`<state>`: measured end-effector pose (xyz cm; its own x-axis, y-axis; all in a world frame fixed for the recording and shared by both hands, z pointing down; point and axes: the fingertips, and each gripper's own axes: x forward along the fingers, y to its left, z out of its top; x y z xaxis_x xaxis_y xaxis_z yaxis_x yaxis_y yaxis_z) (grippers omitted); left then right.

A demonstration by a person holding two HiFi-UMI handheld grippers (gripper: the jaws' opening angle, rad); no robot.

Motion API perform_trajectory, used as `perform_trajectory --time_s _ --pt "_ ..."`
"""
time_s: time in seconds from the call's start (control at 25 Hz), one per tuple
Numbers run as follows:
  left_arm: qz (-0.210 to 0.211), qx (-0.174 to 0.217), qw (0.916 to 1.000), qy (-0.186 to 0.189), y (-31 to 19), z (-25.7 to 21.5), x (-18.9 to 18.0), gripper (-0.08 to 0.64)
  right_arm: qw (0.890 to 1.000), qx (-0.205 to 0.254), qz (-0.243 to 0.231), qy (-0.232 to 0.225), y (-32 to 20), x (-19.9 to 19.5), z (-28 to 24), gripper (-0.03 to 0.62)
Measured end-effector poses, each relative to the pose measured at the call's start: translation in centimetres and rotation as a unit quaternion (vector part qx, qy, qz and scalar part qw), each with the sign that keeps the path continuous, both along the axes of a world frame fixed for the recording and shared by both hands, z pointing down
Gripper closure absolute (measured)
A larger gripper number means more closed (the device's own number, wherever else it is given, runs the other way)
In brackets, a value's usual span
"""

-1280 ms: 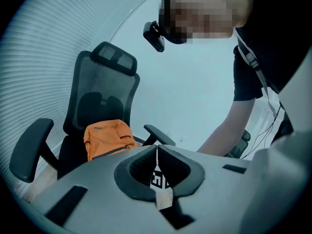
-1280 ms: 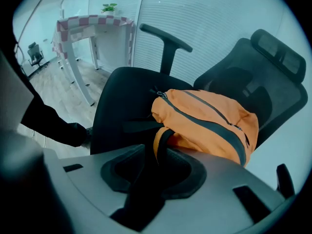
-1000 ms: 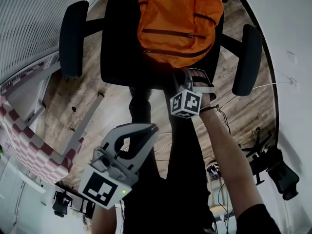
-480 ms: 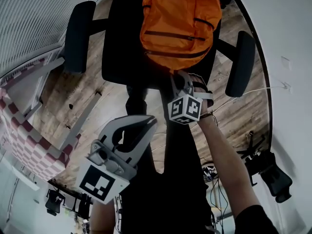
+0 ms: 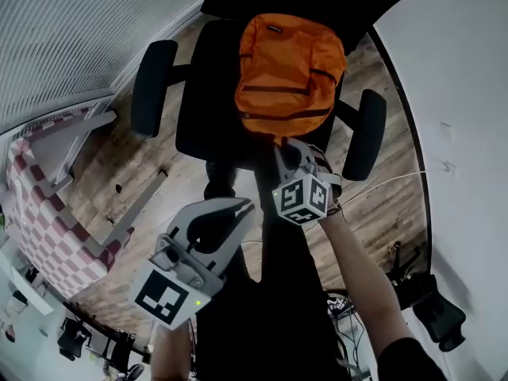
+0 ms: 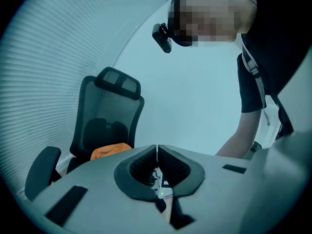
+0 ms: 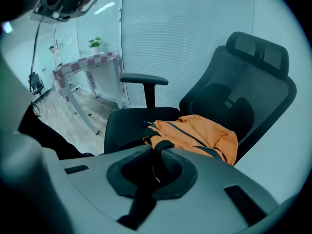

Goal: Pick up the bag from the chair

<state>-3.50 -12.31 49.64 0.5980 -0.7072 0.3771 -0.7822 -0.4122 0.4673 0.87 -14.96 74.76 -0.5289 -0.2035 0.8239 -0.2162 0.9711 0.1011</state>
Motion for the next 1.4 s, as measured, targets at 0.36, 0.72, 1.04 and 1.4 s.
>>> perform_trajectory --time_s 0.36,0.72,1.04,1.4 --pt "-0.026 0.041 0.9988 -0.008 -1.3 -6.2 0.3 0.525 0.999 0.013 0.013 -0.048 -4.1 -0.3 -7.5 0.561" --pt "-0.024 0.076 0.9968 -0.009 0.3 -11.3 1.4 0.525 0.995 0.024 0.041 -0.093 -6.0 -1.3 -12.2 0.561" --pt "-0.047 0.079 0.9954 -0.028 2.7 -14.8 2.0 0.525 0.987 0.015 0.068 -0.143 -7.7 -0.4 -17.1 0.563" --pt "-0.059 0.105 0.9924 -0.026 4.3 -16.8 1.7 0.525 0.969 -0.022 0.125 -0.213 -10.2 -1.4 -24.5 0.563"
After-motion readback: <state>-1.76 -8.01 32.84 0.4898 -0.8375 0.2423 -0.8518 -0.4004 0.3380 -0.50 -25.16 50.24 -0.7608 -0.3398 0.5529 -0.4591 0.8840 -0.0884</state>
